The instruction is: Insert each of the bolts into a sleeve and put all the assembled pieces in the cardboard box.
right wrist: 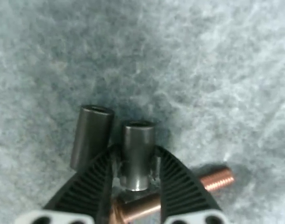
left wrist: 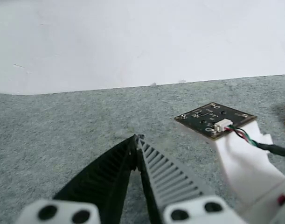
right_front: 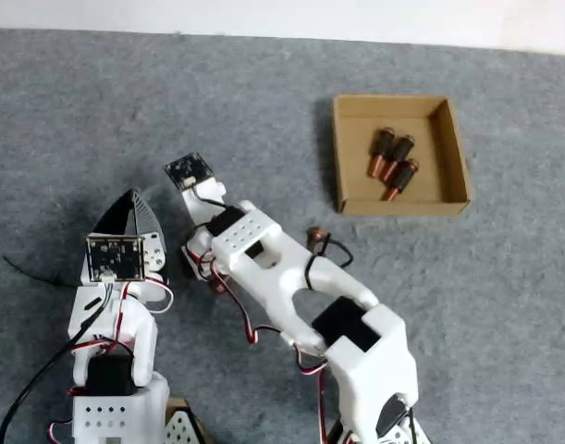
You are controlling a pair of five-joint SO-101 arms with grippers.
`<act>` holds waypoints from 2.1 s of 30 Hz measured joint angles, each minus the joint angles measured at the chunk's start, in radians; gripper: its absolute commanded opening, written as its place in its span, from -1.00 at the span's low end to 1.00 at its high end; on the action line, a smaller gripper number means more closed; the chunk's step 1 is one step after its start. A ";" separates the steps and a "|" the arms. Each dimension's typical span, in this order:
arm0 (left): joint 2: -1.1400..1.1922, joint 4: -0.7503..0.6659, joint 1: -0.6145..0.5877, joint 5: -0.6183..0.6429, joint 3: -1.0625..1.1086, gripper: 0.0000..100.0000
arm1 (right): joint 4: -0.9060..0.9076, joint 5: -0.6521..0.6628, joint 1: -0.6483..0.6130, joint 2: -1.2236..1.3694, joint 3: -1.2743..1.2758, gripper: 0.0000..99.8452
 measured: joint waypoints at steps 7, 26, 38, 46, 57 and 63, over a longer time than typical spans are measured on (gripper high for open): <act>0.000 0.000 0.000 0.000 0.000 -0.98 | 0.011 0.000 0.080 -0.155 0.038 -0.99; 0.000 -0.048 0.021 0.000 0.005 -0.92 | -0.006 0.002 0.213 -0.603 0.311 -0.99; 0.000 -0.048 0.040 0.000 0.005 -0.91 | -0.226 0.055 0.364 -0.893 0.651 -0.99; 0.000 -0.048 0.124 -0.049 0.005 -0.91 | -0.333 0.043 0.433 -1.211 0.948 -0.99; 0.000 -0.041 0.181 -0.094 0.005 -0.91 | -0.364 0.084 0.479 -1.623 1.238 -0.99; 0.005 -0.026 0.184 -0.094 0.005 -0.91 | -0.364 0.089 0.548 -1.812 1.326 -0.99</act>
